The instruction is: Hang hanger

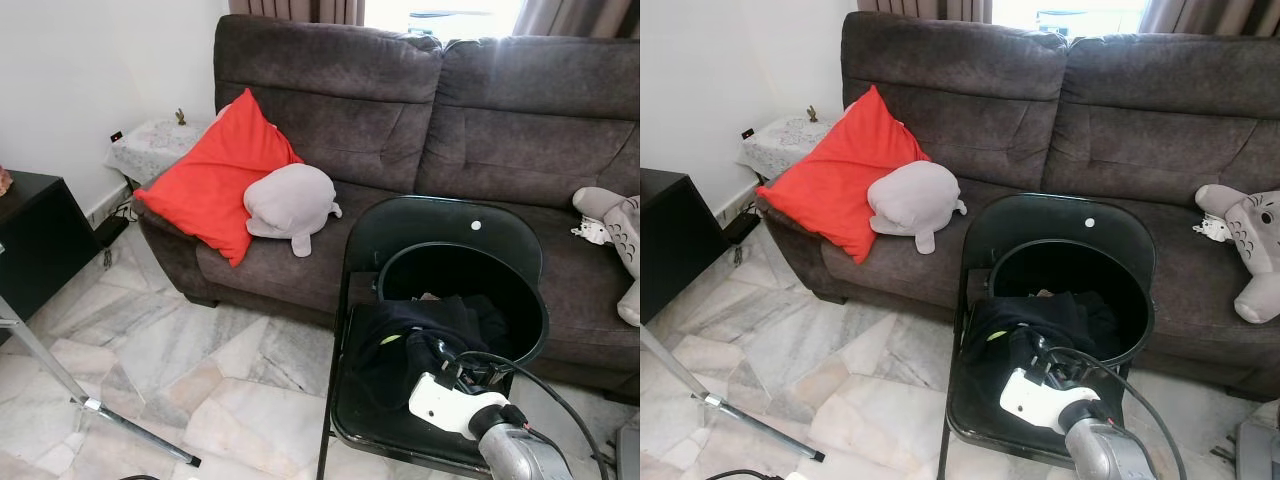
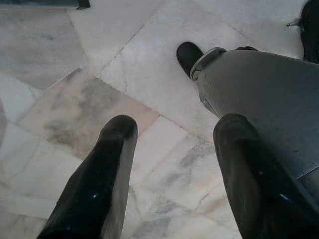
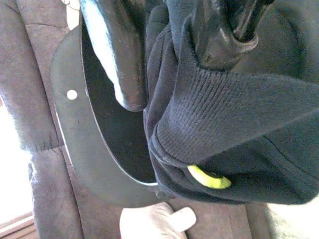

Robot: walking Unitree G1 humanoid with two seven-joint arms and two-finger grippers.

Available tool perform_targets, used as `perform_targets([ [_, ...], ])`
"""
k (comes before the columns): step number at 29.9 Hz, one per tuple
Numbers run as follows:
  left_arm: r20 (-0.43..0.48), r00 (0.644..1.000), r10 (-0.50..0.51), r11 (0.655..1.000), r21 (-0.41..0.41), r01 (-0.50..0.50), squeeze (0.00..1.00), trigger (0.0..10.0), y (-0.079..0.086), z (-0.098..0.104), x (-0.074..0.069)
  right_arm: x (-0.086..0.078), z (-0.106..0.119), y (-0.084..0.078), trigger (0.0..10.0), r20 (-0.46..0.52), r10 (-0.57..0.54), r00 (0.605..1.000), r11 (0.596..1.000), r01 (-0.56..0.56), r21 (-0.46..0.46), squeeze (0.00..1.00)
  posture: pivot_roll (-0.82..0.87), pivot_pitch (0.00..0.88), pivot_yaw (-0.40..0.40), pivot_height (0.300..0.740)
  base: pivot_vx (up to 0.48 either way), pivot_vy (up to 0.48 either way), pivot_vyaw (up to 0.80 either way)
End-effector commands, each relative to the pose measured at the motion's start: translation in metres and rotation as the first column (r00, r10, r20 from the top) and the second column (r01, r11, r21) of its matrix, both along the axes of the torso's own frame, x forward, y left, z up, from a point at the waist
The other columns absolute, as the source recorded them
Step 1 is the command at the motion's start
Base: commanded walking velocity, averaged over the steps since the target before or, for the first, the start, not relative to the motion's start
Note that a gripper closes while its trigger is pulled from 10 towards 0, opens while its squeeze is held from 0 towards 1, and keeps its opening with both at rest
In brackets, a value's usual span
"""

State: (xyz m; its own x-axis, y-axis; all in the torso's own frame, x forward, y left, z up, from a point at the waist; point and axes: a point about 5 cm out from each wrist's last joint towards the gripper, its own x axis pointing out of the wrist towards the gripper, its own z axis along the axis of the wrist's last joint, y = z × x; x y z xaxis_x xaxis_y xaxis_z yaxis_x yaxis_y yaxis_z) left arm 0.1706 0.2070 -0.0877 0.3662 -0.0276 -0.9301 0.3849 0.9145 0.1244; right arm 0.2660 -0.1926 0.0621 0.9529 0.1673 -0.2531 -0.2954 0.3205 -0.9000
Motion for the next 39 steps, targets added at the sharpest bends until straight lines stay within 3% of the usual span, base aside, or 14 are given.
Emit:
perform_targets([
  [1, -0.007, 1.000, -0.017, 1.000, 0.018, 0.017, 0.00, 10.0, 0.004, 0.000, -0.002, 0.002, -0.002, -0.003, 10.0, 0.004, 0.002, 1.000, 1.000, -0.002, -0.015, 0.00, -0.06, 0.032, 0.051, 0.740, 0.000, 0.000, 0.00],
  [8, -0.008, 1.000, -0.018, 1.000, 0.018, 0.019, 0.00, 10.0, 0.004, 0.000, -0.002, 0.007, -0.003, -0.007, 10.0, 0.019, 0.003, 1.000, 1.000, -0.002, -0.027, 0.00, -0.06, 0.034, 0.052, 0.740, 0.000, 0.000, 0.00],
  [15, -0.008, 1.000, -0.020, 1.000, 0.021, 0.020, 0.00, 10.0, 0.004, 0.000, -0.002, 0.009, 0.003, 0.004, 10.0, 0.073, 0.078, 0.994, 0.996, -0.080, 0.024, 0.00, -0.06, 0.031, 0.055, 0.740, 0.000, 0.000, 0.00],
  [28, -0.008, 1.000, -0.023, 1.000, 0.019, 0.023, 0.00, 10.0, 0.004, 0.000, -0.002, 0.014, -0.010, -0.005, 10.0, 0.014, 0.085, 0.996, 0.995, -0.084, -0.061, 0.00, -0.05, 0.030, 0.056, 0.740, 0.000, 0.000, 0.00],
  [39, -0.008, 1.000, -0.022, 1.000, 0.020, 0.022, 0.00, 10.0, 0.004, 0.000, -0.002, 0.025, -0.002, 0.003, 10.0, 0.082, 0.150, 0.985, 0.989, -0.149, -0.019, 0.00, -0.05, 0.030, 0.056, 0.740, 0.000, 0.000, 0.00],
])
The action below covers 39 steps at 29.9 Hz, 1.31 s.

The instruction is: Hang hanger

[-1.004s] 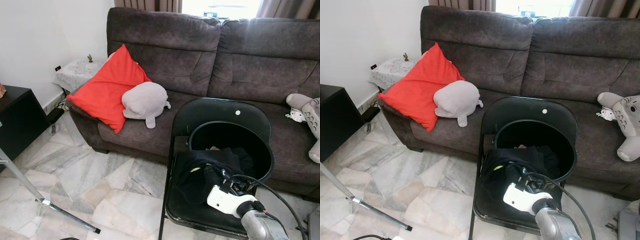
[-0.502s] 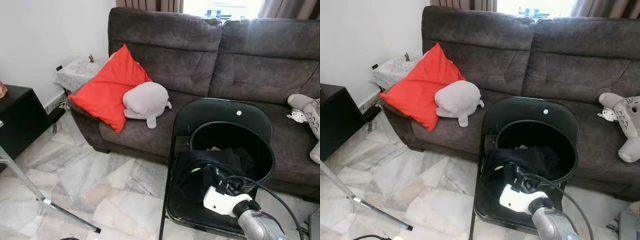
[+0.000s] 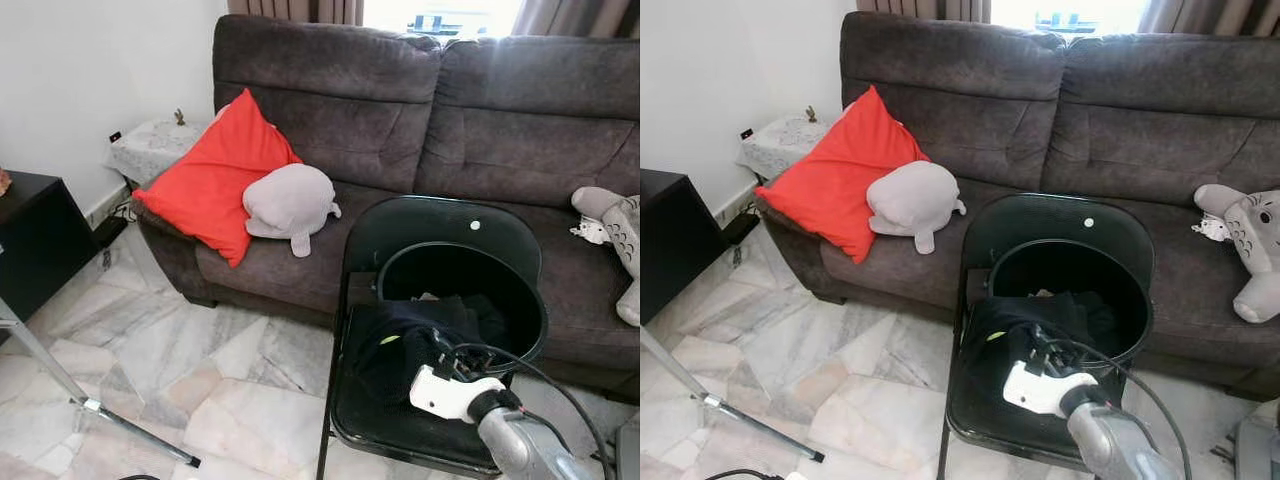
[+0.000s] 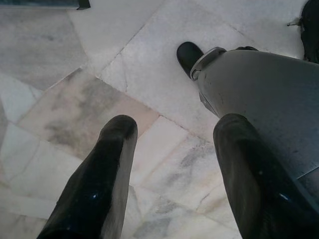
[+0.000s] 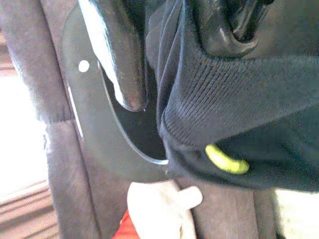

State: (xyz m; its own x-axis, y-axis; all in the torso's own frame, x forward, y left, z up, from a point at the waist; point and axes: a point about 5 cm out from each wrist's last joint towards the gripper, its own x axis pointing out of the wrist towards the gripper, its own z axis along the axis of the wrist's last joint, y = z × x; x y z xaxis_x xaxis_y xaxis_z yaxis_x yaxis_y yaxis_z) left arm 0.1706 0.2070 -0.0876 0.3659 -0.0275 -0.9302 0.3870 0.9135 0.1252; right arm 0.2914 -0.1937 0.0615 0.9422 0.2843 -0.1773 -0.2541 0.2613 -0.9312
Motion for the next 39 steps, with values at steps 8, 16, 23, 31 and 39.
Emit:
perform_targets([
  [8, -0.008, 1.000, -0.019, 1.000, 0.019, 0.019, 0.00, 10.0, 0.004, 0.000, -0.002, 0.002, -0.004, 0.004, 0.0, -0.010, 0.024, 1.000, 1.000, -0.024, 0.000, 0.00, -0.04, 0.036, 0.058, 0.740, 0.000, 0.000, 0.00],
  [16, -0.007, 1.000, -0.020, 1.000, 0.019, 0.020, 0.00, 10.0, 0.004, 0.000, -0.002, 0.003, -0.004, 0.003, 0.0, -0.009, 0.021, 1.000, 1.000, -0.021, 0.007, 0.00, -0.04, 0.036, 0.058, 0.740, 0.000, 0.000, 0.00],
  [23, -0.006, 1.000, -0.019, 1.000, 0.020, 0.019, 0.00, 10.0, 0.004, 0.000, -0.002, 0.006, 0.000, 0.004, 0.0, 0.010, 0.011, 1.000, 0.999, -0.012, 0.033, 0.00, -0.04, 0.036, 0.058, 0.740, 0.000, 0.000, 0.00],
  [31, -0.007, 1.000, -0.018, 1.000, 0.020, 0.018, 0.00, 10.0, 0.004, 0.000, -0.002, 0.007, 0.015, 0.010, 0.0, 0.064, -0.030, 0.997, 0.989, 0.020, 0.146, 0.00, -0.04, 0.035, 0.057, 0.740, 0.000, 0.000, 0.00],
  [39, -0.008, 1.000, -0.023, 1.000, 0.019, 0.023, 0.00, 10.0, 0.004, 0.000, -0.002, -0.003, 0.028, 0.014, 0.0, 0.045, -0.241, 0.970, 0.911, 0.210, 0.355, 0.00, -0.06, 0.031, 0.055, 0.740, 0.000, 0.000, 0.00],
])
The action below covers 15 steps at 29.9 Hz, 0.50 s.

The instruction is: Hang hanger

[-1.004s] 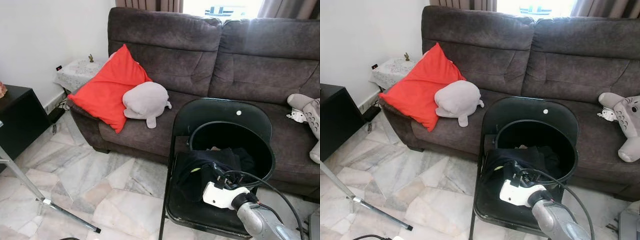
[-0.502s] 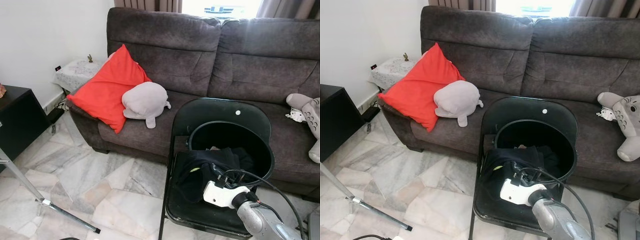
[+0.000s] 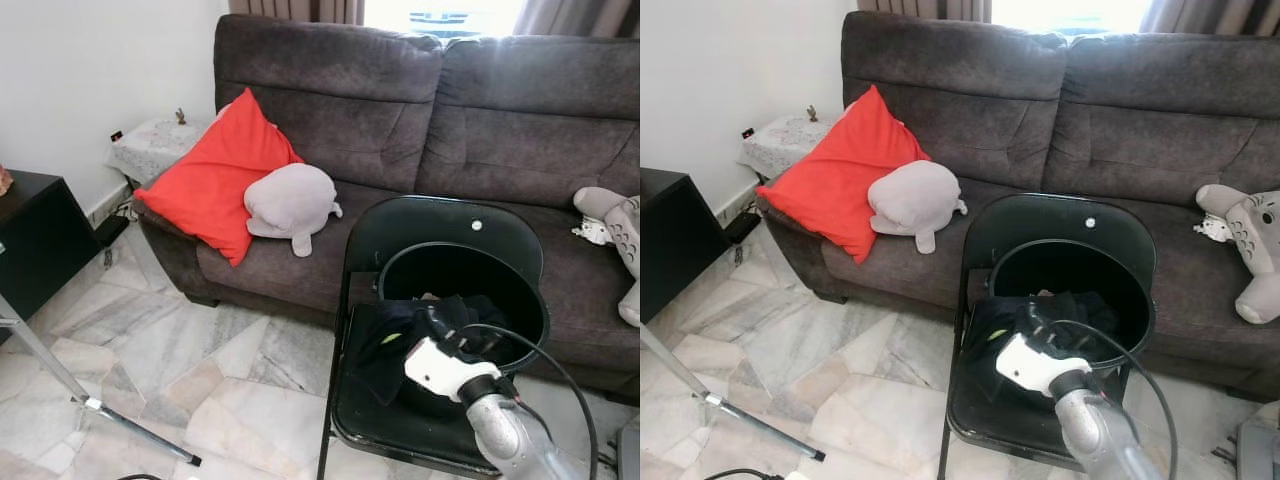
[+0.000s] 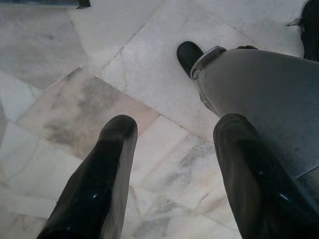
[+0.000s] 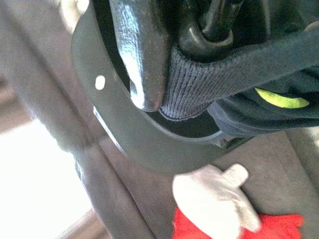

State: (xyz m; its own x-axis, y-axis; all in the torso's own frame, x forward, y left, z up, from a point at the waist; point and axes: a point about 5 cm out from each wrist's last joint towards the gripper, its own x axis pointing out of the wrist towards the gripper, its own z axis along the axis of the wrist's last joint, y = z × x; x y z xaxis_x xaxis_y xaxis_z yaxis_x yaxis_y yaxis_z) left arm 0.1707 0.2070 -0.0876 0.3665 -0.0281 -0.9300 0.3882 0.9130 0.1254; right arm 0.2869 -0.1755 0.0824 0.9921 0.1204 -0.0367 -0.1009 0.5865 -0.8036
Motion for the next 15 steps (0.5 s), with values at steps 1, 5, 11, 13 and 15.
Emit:
perform_targets([
  [1, -0.009, 1.000, -0.021, 1.000, 0.019, 0.022, 0.00, 10.0, 0.004, 0.000, -0.002, 0.002, 0.007, -0.004, 0.0, 0.011, -0.030, 0.999, 0.999, 0.030, 0.027, 0.00, -0.06, 0.031, 0.055, 0.740, 0.000, 0.000, 0.00],
  [5, -0.009, 1.000, -0.021, 1.000, 0.019, 0.022, 0.00, 10.0, 0.004, 0.000, -0.002, -0.001, 0.008, -0.001, 0.0, -0.005, -0.056, 0.998, 0.994, 0.057, 0.097, 0.00, -0.06, 0.026, 0.053, 0.740, 0.000, 0.000, 0.00],
  [11, -0.009, 1.000, -0.021, 1.000, 0.018, 0.022, 0.00, 10.0, 0.003, -0.001, -0.003, -0.005, 0.030, 0.011, 0.0, -0.145, -0.189, 0.971, 0.755, 0.238, 0.611, 0.00, -0.07, 0.006, 0.048, 0.740, 0.000, 0.000, 0.00],
  [13, -0.010, 1.000, -0.024, 1.000, 0.017, 0.024, 0.00, 10.0, 0.003, -0.001, -0.003, -0.006, 0.045, 0.016, 0.0, -0.143, -0.180, 0.973, 0.722, 0.230, 0.653, 0.00, -0.07, 0.000, 0.050, 0.740, 0.000, 0.000, 0.00],
  [15, -0.011, 1.000, -0.025, 1.000, 0.016, 0.025, 0.00, 10.0, 0.003, -0.001, -0.003, -0.006, 0.053, 0.018, 0.0, -0.118, -0.179, 0.977, 0.736, 0.212, 0.643, 0.00, -0.07, 0.000, 0.050, 0.740, 0.000, 0.000, 0.00],
])
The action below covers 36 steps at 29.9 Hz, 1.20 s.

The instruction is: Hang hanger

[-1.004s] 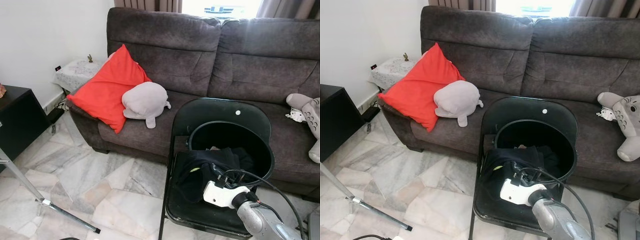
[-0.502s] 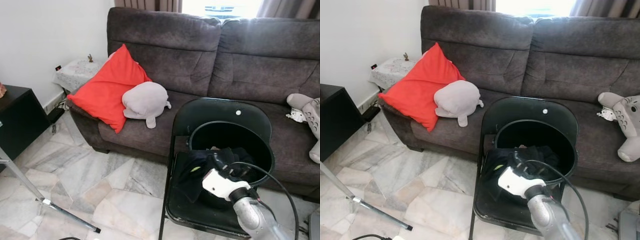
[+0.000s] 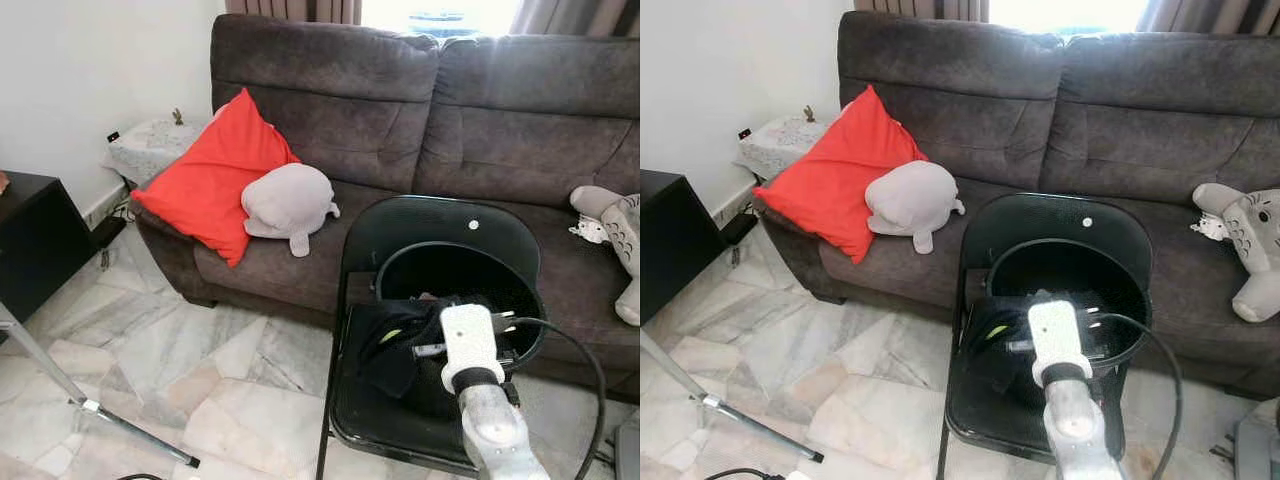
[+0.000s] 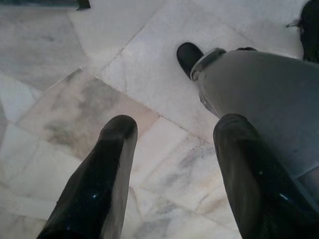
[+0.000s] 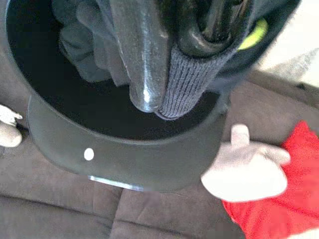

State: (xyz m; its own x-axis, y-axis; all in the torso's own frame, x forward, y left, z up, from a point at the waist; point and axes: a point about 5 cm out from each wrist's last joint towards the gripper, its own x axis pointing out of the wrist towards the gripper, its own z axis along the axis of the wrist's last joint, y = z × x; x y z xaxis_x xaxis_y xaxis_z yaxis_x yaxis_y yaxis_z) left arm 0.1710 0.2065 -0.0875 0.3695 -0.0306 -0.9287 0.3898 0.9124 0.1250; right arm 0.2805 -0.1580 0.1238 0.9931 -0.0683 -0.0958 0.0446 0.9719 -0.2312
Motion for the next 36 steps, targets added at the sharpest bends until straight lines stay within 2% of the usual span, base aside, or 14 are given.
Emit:
perform_targets([
  [1, -0.015, 1.000, -0.025, 1.000, 0.018, 0.025, 0.00, 10.0, 0.003, -0.001, -0.004, 0.002, 0.025, 0.004, 0.0, 0.087, 0.026, 0.996, 0.997, -0.020, -0.071, 0.00, -0.07, 0.000, 0.050, 0.740, 0.000, 0.000, 0.00],
  [6, -0.015, 1.000, -0.026, 0.999, 0.018, 0.026, 0.00, 10.0, 0.003, -0.001, -0.005, 0.003, 0.037, 0.006, 0.0, 0.153, 0.022, 0.988, 0.987, 0.003, -0.161, 0.00, -0.07, 0.000, 0.050, 0.740, 0.000, 0.000, 0.00],
  [12, -0.019, 0.999, -0.030, 0.999, 0.020, 0.030, 0.00, 10.0, 0.003, -0.002, -0.006, 0.000, 0.045, -0.004, 0.0, 0.167, -0.112, 0.979, 0.971, 0.144, -0.192, 0.00, -0.07, 0.000, 0.054, 0.740, 0.000, 0.000, 0.00],
  [14, -0.019, 0.999, -0.031, 0.999, 0.020, 0.031, 0.00, 10.0, 0.003, -0.002, -0.007, -0.002, 0.040, -0.007, 0.0, 0.143, -0.144, 0.979, 0.969, 0.169, -0.181, 0.00, -0.07, 0.000, 0.054, 0.740, 0.000, 0.000, 0.00],
  [15, -0.020, 0.999, -0.032, 0.999, 0.020, 0.033, 0.00, 10.0, 0.003, -0.002, -0.007, -0.003, 0.032, -0.006, 0.0, 0.099, -0.147, 0.984, 0.982, 0.157, -0.109, 0.00, -0.07, 0.000, 0.055, 0.740, 0.000, 0.000, 0.00],
  [16, -0.020, 0.999, -0.033, 0.999, 0.020, 0.034, 0.00, 10.0, 0.003, -0.002, -0.007, -0.004, 0.024, -0.005, 4.5, 0.051, -0.159, 0.986, 0.987, 0.161, -0.028, 0.00, -0.07, 0.000, 0.056, 0.740, 0.000, 0.000, 0.00],
  [17, -0.020, 0.999, -0.033, 0.999, 0.020, 0.034, 0.00, 10.0, 0.003, -0.002, -0.007, -0.004, 0.024, -0.005, 4.5, 0.051, -0.159, 0.986, 0.987, 0.161, -0.028, 0.00, -0.07, 0.000, 0.056, 0.740, 0.000, 0.000, 0.00],
  [18, -0.021, 0.999, -0.035, 0.999, 0.021, 0.035, 0.00, 10.0, 0.003, -0.003, -0.007, -0.006, 0.014, -0.006, 10.0, -0.013, -0.182, 0.983, 0.981, 0.183, 0.070, 0.00, -0.07, 0.000, 0.056, 0.740, 0.000, 0.000, 0.00],
  [19, -0.022, 0.999, -0.035, 0.999, 0.021, 0.036, 0.00, 10.0, 0.003, -0.003, -0.008, -0.006, 0.009, -0.006, 10.0, -0.047, -0.187, 0.981, 0.974, 0.191, 0.119, 0.00, -0.07, 0.000, 0.056, 0.740, 0.000, 0.000, 0.00],
  [29, -0.026, 0.999, -0.034, 0.999, 0.035, 0.035, 0.00, 10.0, 0.007, -0.003, -0.010, -0.001, 0.019, -0.006, 10.0, 0.020, -0.179, 0.984, 0.983, 0.178, 0.040, 0.00, -0.05, 0.000, 0.063, 0.740, 0.000, 0.000, 0.00],
  [32, -0.007, 1.000, 0.001, 0.999, 0.042, 0.000, 0.00, 10.0, 0.008, -0.003, -0.009, 0.001, 0.018, -0.004, 10.0, 0.008, -0.161, 0.987, 0.986, 0.161, 0.037, 0.00, -0.05, 0.000, 0.059, 0.740, 0.000, 0.000, 0.00],
  [33, 0.014, 0.998, 0.065, 0.997, 0.035, -0.065, 0.00, 10.0, 0.009, -0.003, -0.010, 0.002, 0.018, -0.005, 10.0, 0.008, -0.159, 0.987, 0.986, 0.159, 0.042, 0.00, -0.04, 0.000, 0.054, 0.740, 0.000, 0.000, 0.00],
  [34, 0.050, 0.980, 0.194, 0.981, -0.014, -0.193, 0.00, 10.0, 0.008, -0.003, -0.010, 0.003, 0.018, -0.006, 10.0, 0.011, -0.163, 0.987, 0.986, 0.163, 0.040, 0.00, -0.04, 0.000, 0.052, 0.740, 0.000, 0.000, 0.00],
  [36, 0.069, 0.958, 0.278, 0.960, -0.045, -0.275, 0.00, 10.0, 0.008, -0.004, -0.011, 0.003, 0.018, -0.007, 10.0, 0.015, -0.166, 0.986, 0.985, 0.165, 0.044, 0.00, -0.04, 0.000, 0.050, 0.740, 0.000, 0.000, 0.00],
])
